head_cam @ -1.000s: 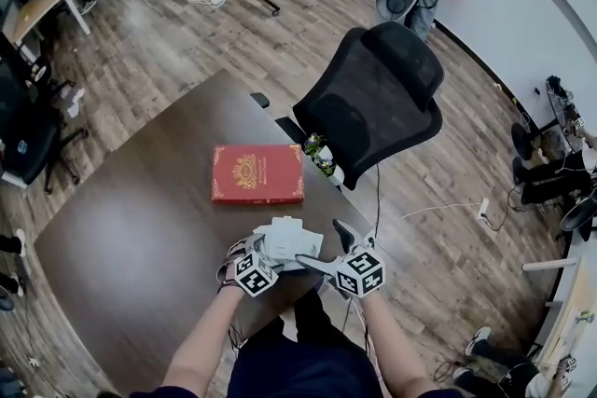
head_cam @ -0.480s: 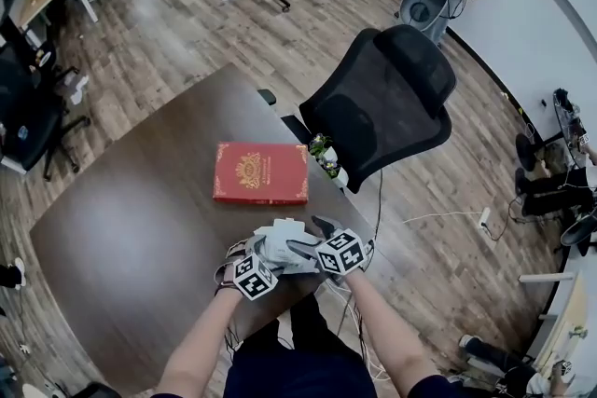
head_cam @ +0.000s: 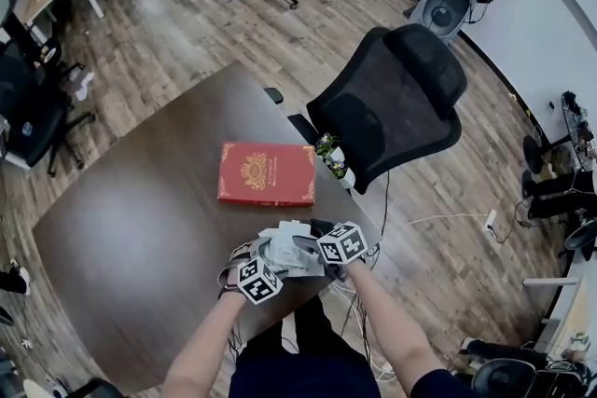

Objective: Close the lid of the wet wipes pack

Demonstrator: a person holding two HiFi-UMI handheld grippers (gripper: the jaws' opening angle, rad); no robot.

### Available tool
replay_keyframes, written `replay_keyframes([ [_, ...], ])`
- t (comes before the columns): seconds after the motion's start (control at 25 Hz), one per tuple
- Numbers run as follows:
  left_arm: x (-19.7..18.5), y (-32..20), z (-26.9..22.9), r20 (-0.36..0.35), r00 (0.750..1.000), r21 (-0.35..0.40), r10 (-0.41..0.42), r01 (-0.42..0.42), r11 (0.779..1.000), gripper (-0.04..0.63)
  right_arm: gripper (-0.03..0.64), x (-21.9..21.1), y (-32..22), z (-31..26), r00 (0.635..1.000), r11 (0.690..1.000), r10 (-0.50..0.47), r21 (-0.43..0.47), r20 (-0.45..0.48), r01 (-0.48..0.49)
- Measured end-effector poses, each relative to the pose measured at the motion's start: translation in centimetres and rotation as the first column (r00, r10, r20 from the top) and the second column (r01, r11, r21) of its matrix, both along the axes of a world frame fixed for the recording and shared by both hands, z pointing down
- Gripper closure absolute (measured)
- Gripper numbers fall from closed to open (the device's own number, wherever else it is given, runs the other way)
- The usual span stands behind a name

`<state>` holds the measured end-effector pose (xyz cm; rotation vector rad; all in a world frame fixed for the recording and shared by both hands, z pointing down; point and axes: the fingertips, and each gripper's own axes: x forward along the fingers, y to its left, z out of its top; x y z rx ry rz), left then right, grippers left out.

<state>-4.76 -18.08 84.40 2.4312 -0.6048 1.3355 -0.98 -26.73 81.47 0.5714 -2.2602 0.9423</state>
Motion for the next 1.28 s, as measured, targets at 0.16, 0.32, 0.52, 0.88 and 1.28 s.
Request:
replay_keyframes([
  [0.16, -0.1, -0.1, 0.2, 0.003, 1.000, 0.001, -0.003, 0.003, 1.000, 0.155, 0.393, 0.0, -0.3, 0.3, 1.000, 0.999, -0.001, -0.037, 0.001, 0.001],
  [0.32, -0.1, 0.0, 0.2, 0.004, 1.000, -0.001, -0.001, 0.001, 1.000, 0.155, 0.407, 0.1, -0.4, -0.4, 0.999, 0.999, 0.031, -0.034, 0.019, -0.030],
  [0.52, -0.1, 0.0, -0.1, -0.001, 1.000, 0.001, -0.002, 0.002, 1.000, 0.155, 0.399, 0.0, 0.0, -2.5, 1.000, 1.000, 0.007, 0.030, 0.028, -0.008],
  [0.88, 0.0, 0.1, 0.0, -0.011, 1.000, 0.000, -0.001, 0.001, 1.000, 0.155, 0.399, -0.7, 2.6, -6.2, 0.996, 0.995, -0.042, 0.095, 0.080, 0.034],
  [1.28, -0.1, 0.2, -0.1, -0.011, 1.000, -0.004, -0.002, 0.002, 1.000, 0.155, 0.399, -1.0, 4.9, -7.4, 0.995, 0.996, -0.007, 0.088, 0.099, -0.002],
])
